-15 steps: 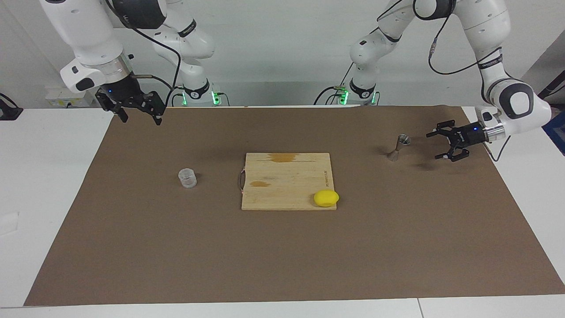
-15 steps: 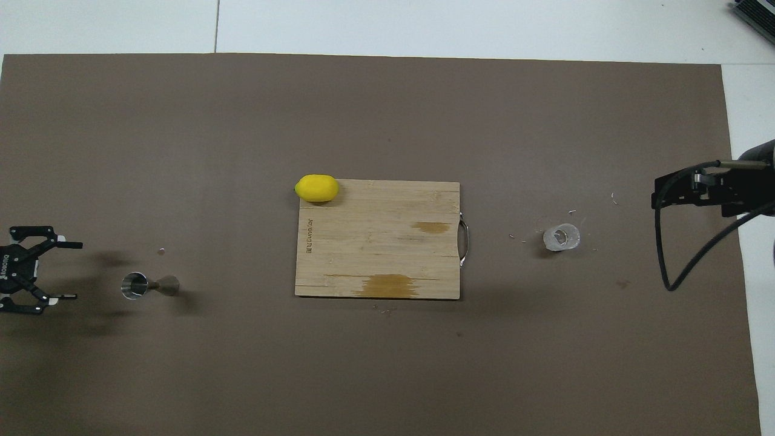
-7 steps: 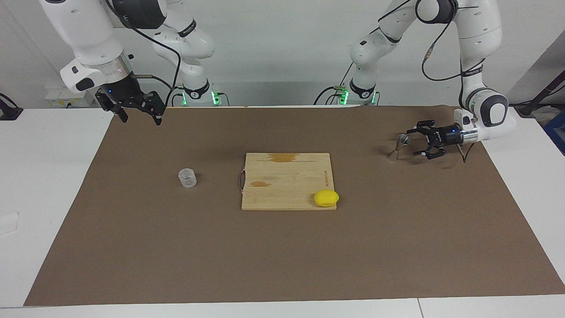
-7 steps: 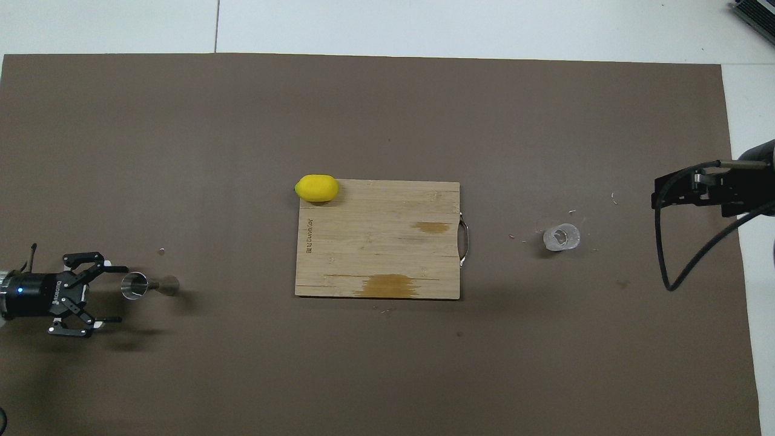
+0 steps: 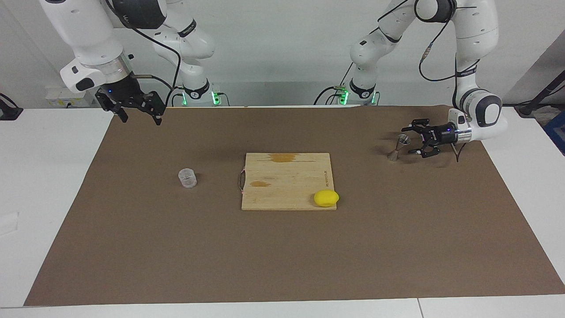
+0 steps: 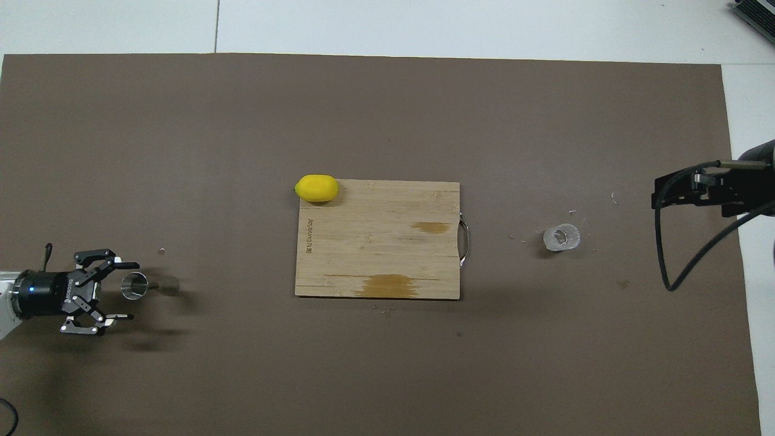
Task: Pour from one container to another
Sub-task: 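Close the left gripper around the small dark cup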
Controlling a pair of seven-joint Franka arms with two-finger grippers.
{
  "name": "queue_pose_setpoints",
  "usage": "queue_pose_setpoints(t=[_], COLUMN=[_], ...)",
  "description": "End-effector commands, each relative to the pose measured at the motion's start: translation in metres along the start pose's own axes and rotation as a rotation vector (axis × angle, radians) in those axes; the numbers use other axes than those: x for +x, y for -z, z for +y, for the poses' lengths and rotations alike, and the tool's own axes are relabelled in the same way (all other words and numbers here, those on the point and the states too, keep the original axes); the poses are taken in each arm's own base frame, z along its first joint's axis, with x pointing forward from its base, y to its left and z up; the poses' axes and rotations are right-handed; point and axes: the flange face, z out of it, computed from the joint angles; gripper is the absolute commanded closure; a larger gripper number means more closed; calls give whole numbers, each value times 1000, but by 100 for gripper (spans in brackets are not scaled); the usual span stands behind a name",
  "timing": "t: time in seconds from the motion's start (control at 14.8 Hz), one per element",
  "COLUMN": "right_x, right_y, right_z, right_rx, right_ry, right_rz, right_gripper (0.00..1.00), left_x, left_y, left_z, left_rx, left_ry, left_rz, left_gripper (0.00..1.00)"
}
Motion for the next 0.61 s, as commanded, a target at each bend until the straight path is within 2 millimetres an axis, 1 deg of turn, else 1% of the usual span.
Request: queue_pose_setpoints(t=[0.0, 0.27, 0.41, 0.54], right_x=[1, 1, 1, 1], right_y=[0, 0, 0, 0], right_z=[0, 0, 0, 0], right_rx=[12, 12, 12, 12], right_ry=[3, 1, 3, 3], right_rz=[0, 0, 0, 0], right_gripper=[0, 0, 0, 0], left_x=[13, 13, 13, 13], left_y=[-12, -17, -17, -17], left_z=[0, 0, -1, -1], left_rx=[7, -3, -2, -2], left_ry=[-33, -32, -32, -32], left_rz=[22, 23, 22, 22], left_gripper=[0, 0, 7, 16])
